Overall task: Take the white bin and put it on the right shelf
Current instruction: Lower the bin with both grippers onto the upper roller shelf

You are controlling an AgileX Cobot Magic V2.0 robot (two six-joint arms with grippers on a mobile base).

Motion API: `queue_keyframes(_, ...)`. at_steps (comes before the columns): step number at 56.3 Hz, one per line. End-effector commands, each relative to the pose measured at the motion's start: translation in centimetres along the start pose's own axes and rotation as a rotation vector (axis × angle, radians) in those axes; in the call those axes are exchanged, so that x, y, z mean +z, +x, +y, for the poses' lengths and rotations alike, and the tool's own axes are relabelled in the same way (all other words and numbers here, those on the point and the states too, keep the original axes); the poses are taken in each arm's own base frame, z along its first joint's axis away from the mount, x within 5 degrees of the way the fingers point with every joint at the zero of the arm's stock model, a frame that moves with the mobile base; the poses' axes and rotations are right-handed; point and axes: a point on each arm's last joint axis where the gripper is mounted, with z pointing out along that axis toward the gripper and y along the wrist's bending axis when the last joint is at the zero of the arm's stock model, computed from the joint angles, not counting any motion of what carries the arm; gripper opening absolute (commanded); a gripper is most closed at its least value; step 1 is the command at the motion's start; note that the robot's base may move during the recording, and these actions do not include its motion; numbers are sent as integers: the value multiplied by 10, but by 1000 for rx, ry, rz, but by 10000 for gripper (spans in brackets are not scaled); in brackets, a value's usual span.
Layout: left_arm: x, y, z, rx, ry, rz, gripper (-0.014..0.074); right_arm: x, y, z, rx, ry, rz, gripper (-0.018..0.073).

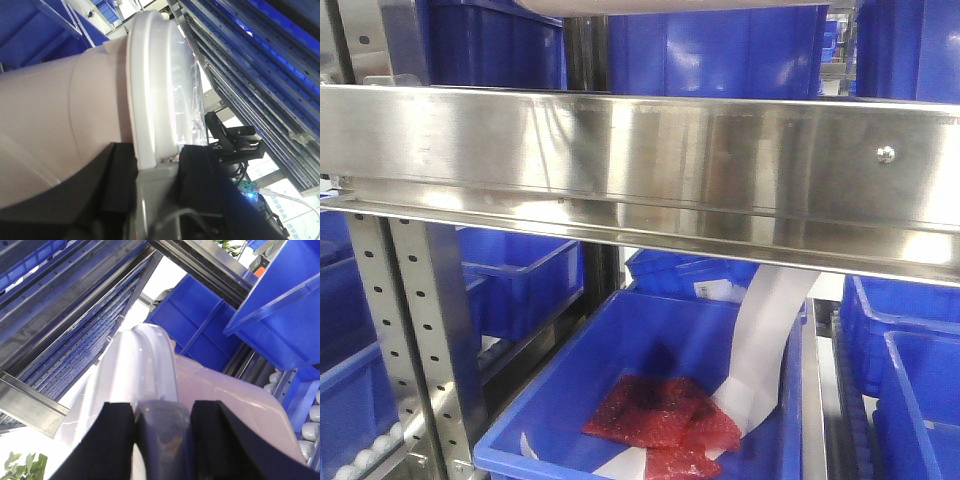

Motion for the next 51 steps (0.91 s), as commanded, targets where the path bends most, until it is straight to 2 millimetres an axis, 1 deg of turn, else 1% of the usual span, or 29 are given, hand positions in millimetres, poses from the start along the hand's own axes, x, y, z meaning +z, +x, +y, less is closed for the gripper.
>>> queue_keyframes(1,-1,16,-56,77,260,140,-126,-9,5,46,-19,-194,58,60)
queue_keyframes(51,-1,15,-55,75,258,130,-126,-9,5,45,-18,-190,53,60)
